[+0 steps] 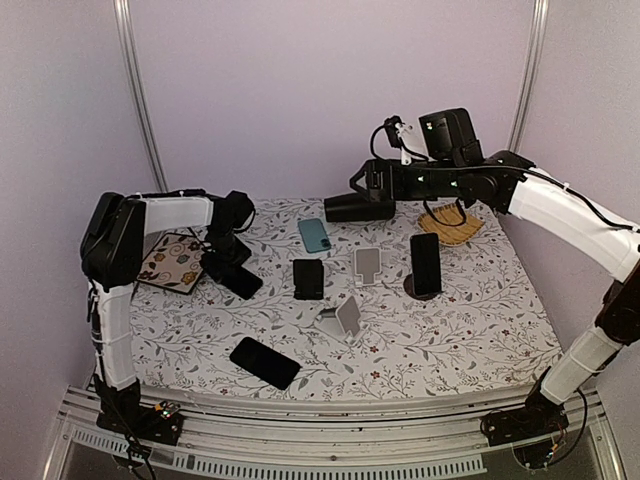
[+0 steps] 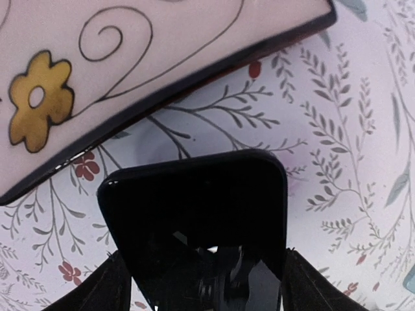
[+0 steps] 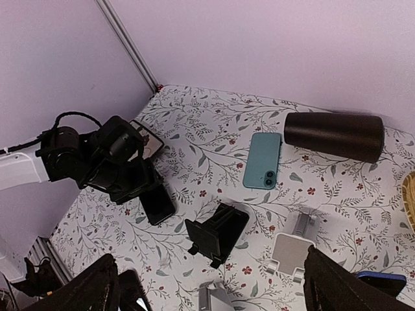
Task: Place the phone on the phone stand
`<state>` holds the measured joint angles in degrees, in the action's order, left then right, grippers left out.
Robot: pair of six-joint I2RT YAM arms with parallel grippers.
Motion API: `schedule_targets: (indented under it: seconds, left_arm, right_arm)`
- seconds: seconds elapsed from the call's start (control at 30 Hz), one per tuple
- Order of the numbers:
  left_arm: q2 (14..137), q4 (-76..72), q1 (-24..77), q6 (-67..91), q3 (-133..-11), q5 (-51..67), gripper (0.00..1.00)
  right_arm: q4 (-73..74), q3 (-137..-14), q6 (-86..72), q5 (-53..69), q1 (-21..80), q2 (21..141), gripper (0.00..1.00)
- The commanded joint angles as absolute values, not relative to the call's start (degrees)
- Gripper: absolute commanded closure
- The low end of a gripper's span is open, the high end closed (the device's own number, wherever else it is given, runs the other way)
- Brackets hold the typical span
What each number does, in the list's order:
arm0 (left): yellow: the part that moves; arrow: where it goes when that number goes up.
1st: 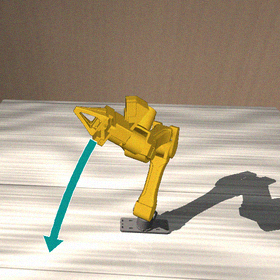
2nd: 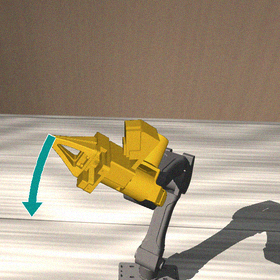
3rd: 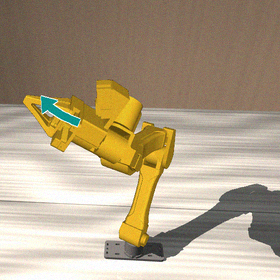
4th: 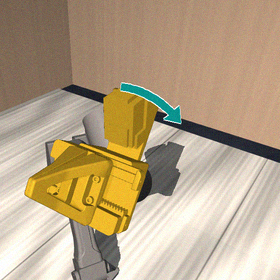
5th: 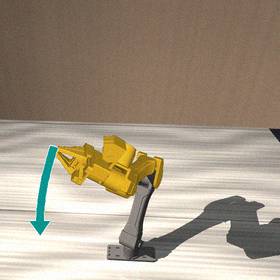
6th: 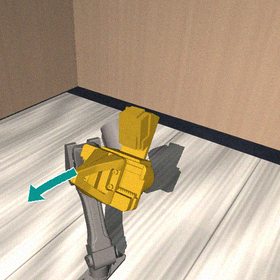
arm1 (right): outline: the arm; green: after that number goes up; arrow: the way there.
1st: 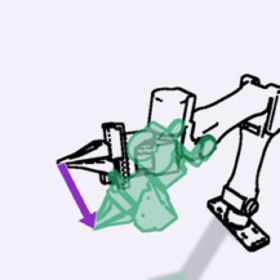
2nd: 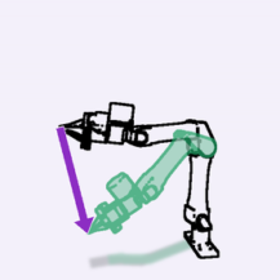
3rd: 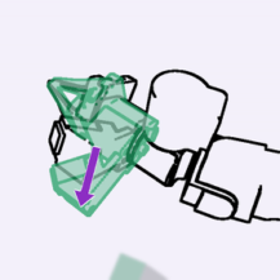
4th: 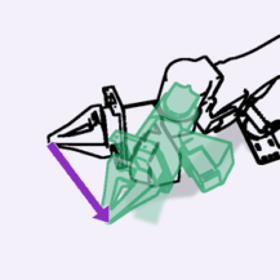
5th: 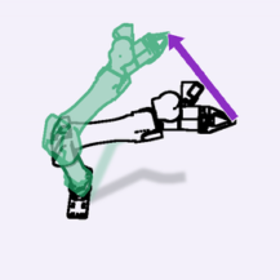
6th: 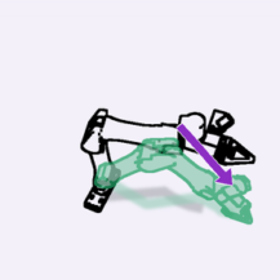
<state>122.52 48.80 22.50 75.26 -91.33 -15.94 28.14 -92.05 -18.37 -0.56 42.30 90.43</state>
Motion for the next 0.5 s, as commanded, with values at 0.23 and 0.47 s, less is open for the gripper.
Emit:
schedule_targets:
  seconds: [0.23, 0.47]
  left_arm:
    - [107.42, 40.88, 24.07, 62.13, -88.47, -15.00, 0.40]
    - [102.96, 38.68, 24.50, 57.95, -87.22, -12.66, 0.39]
  right_arm:
    - [19.18, -90.69, -21.03, 17.03, 42.19, 94.35, 0.01]
    - [15.71, -89.92, -20.18, 22.88, 42.25, 96.95, 0.01]
